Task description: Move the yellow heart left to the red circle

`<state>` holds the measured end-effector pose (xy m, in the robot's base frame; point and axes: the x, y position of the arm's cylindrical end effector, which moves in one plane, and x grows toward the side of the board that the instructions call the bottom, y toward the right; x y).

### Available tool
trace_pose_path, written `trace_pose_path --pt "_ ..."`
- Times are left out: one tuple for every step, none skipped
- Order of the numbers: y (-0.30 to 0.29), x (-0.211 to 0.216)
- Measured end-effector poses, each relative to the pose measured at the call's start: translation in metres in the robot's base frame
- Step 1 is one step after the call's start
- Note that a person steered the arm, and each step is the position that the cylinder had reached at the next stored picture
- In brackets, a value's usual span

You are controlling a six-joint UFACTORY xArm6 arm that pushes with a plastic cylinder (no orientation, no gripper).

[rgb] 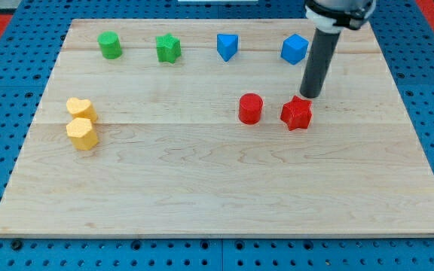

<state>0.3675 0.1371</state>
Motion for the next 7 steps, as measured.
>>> trace_pose_path --pt "-0.081 -0.008" --pt "-0.182 -0.005" --pt "-0.284 -0.005" --pt "-0.361 0.030" --pt "-0.399 0.058" --pt "-0.384 0.090" --pt "-0.343 0.074"
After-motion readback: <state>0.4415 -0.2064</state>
